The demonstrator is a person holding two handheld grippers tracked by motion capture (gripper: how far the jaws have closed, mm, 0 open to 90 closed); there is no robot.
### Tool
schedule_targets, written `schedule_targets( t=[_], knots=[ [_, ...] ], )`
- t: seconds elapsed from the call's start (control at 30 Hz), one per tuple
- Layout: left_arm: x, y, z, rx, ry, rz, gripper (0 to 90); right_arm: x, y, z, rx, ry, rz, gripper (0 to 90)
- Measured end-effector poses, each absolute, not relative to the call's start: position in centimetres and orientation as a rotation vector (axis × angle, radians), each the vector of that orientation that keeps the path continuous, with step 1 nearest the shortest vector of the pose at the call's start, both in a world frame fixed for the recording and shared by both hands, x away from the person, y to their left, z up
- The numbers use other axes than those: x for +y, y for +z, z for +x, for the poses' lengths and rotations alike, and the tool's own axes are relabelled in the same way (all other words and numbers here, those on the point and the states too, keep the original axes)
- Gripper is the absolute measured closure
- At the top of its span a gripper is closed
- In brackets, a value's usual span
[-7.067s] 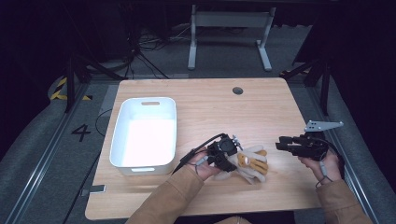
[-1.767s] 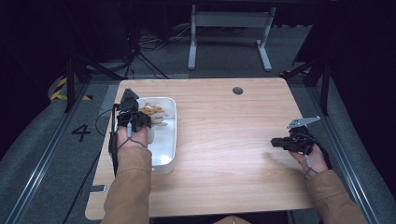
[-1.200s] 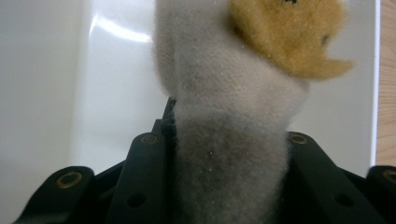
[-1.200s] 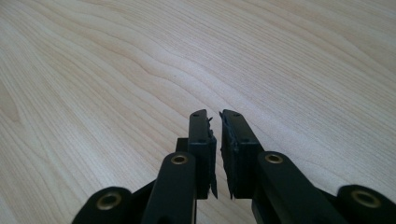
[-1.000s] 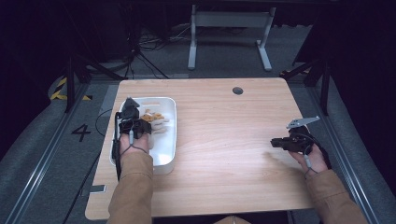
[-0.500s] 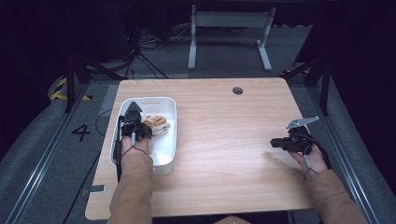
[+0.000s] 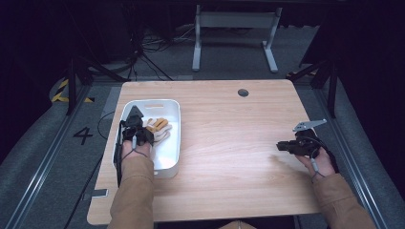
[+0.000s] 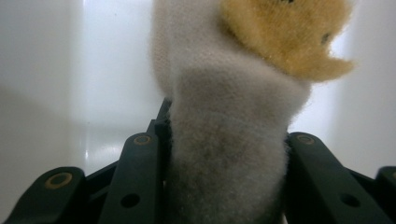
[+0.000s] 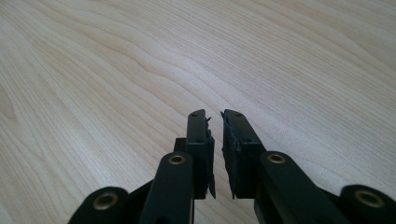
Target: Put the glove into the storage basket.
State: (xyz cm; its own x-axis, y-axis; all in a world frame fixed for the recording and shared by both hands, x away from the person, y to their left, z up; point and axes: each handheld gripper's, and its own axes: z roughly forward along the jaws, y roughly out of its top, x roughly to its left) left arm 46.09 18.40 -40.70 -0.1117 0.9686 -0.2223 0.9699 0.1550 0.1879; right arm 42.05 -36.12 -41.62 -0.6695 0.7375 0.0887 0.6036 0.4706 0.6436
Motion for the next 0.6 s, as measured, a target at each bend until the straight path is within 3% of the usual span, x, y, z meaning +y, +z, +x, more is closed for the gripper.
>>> schedule_targets(
  t=[0.3,0.6],
  knots=[
    [18.28,-40.88,46.18,2.145,-0.008,1.9,60.3,-36.28,-41.64,42.11,2.509,0.984,1.168,80.9],
    [17.9,-41.36,46.49,2.139,-0.088,1.965,33.8,-36.47,-41.69,42.17,2.505,0.986,1.182,79.1]
  ],
)
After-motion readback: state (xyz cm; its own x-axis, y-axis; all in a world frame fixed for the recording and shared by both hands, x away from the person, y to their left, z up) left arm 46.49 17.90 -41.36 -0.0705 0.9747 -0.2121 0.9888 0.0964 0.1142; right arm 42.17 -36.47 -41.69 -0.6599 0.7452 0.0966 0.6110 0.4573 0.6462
